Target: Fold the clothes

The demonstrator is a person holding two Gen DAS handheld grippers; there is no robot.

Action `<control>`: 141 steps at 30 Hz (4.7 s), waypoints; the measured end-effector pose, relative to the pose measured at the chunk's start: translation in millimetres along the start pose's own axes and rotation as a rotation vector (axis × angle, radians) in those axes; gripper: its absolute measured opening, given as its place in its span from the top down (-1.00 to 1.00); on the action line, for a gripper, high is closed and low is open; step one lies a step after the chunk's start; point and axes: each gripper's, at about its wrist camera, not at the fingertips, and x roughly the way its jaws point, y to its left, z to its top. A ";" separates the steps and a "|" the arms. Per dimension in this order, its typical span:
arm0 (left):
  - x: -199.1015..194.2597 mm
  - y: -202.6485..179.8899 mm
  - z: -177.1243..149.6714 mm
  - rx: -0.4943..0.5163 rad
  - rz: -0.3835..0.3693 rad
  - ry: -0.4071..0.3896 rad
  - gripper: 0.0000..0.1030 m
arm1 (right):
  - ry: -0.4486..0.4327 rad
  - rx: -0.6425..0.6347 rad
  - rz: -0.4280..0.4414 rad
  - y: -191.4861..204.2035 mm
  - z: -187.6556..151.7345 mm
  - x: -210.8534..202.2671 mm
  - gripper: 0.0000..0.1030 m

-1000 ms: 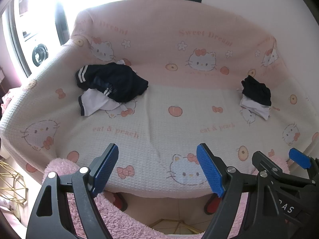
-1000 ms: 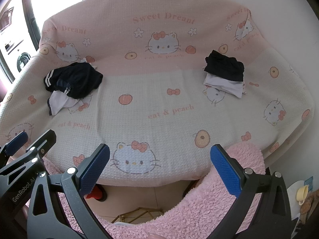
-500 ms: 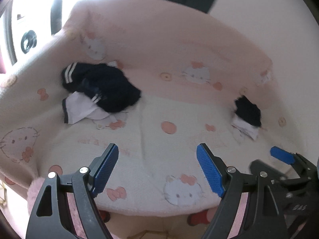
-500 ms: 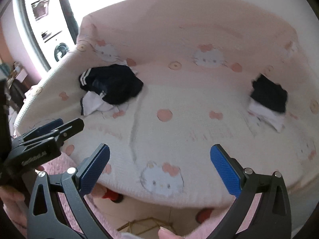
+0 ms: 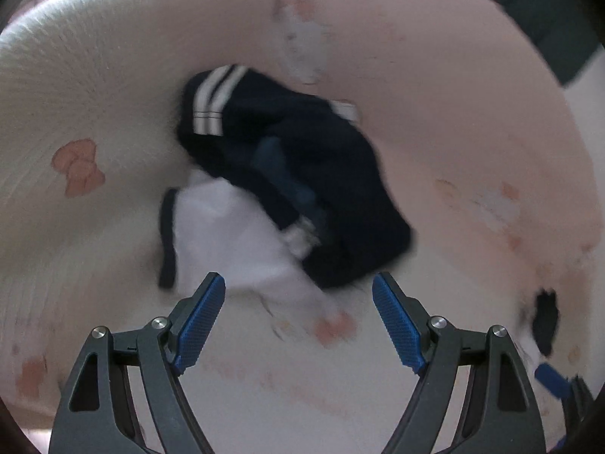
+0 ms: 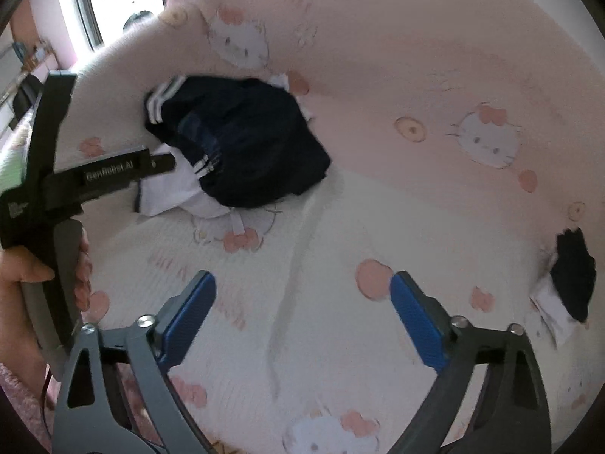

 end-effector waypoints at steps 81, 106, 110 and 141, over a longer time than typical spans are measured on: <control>15.0 -127.0 -200.4 0.525 0.012 0.139 0.60 | 0.111 0.528 0.139 -192.3 -229.7 41.6 -0.04; -12.2 -87.8 -197.5 0.373 0.141 0.091 0.85 | 0.093 0.333 0.023 -145.7 -224.0 55.3 0.21; -56.3 -98.1 -187.3 0.363 0.050 0.012 0.85 | 0.051 0.352 0.025 -149.6 -219.9 32.1 0.59; -189.3 -168.8 -114.5 0.447 -0.164 -0.175 0.81 | -0.342 0.430 -0.189 -206.5 -147.5 -193.2 0.68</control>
